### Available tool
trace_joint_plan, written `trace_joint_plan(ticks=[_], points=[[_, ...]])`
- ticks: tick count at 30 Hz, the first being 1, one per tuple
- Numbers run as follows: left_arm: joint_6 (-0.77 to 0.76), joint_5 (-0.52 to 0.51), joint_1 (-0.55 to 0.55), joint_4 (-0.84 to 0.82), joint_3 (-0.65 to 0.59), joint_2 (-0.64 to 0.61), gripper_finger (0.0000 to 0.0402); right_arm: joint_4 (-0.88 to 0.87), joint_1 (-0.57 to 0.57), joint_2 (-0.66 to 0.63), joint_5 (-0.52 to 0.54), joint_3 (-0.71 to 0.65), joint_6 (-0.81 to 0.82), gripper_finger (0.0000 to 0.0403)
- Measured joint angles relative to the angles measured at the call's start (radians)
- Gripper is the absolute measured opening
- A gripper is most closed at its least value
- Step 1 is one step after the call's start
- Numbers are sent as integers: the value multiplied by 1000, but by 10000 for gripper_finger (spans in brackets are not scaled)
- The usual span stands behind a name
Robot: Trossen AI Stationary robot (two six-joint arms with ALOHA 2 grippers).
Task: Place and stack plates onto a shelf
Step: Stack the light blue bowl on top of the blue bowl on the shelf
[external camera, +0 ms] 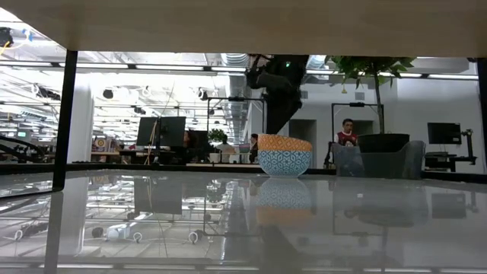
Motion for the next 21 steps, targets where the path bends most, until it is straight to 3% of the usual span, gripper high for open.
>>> trace_joint_plan(ticks=[10, 21], points=[[-2, 1, 0, -4, 0, 0, 143, 39, -42, 6, 3, -46, 31, 162], [6, 0, 0, -5, 0, 0, 143, 39, -48, 6, 4, -44, 31, 34]])
